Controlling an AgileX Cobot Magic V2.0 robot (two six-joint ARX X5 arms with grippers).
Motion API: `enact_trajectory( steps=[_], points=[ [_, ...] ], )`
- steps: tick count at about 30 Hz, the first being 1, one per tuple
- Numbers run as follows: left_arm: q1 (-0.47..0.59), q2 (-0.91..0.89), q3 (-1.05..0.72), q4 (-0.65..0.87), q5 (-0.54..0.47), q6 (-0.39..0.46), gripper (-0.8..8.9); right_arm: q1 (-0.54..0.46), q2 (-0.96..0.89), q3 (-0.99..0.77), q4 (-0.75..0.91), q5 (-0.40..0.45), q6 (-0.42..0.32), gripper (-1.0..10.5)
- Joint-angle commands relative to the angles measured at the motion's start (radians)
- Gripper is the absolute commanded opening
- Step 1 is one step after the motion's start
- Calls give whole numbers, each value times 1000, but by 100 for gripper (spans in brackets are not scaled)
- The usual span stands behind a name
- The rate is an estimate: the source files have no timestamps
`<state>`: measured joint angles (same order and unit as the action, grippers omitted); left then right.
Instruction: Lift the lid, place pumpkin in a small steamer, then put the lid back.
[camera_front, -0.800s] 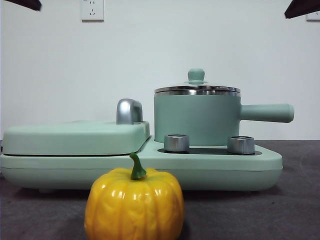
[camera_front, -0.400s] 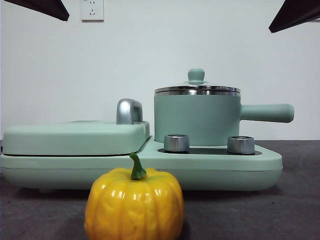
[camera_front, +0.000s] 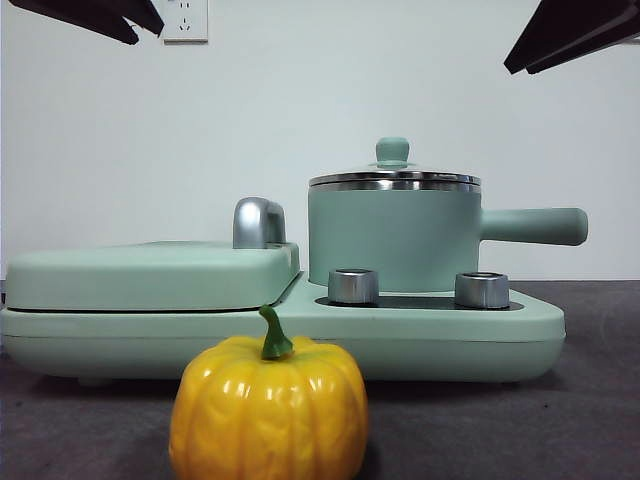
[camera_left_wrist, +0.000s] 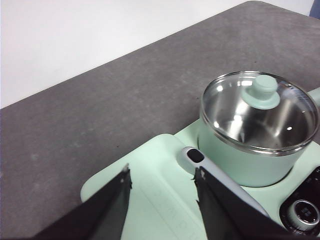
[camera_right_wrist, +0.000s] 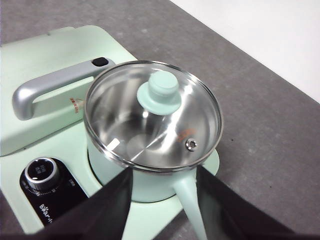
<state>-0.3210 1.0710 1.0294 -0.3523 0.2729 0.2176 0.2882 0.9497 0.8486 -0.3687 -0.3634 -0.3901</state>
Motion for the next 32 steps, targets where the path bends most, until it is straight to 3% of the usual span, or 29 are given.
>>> enact_trajectory(
  steps=[1, 7, 11, 20, 26, 32],
  points=[
    [-10, 9, 26, 9, 9, 10, 219, 5, 8, 22, 8, 5, 5, 206],
    [-45, 12, 26, 18, 15, 5, 224, 5, 8, 22, 27, 4, 54, 206],
    [-89, 39, 26, 77, 16, -2, 317, 5, 8, 22, 32, 4, 63, 206],
    [-192, 164, 26, 282, 15, -5, 298, 5, 8, 22, 32, 4, 68, 206],
    [-246, 270, 26, 429, 15, -75, 298, 5, 8, 22, 32, 4, 68, 206],
    [-295, 367, 27, 538, 15, -81, 298, 5, 8, 22, 32, 4, 70, 206]
  ],
)
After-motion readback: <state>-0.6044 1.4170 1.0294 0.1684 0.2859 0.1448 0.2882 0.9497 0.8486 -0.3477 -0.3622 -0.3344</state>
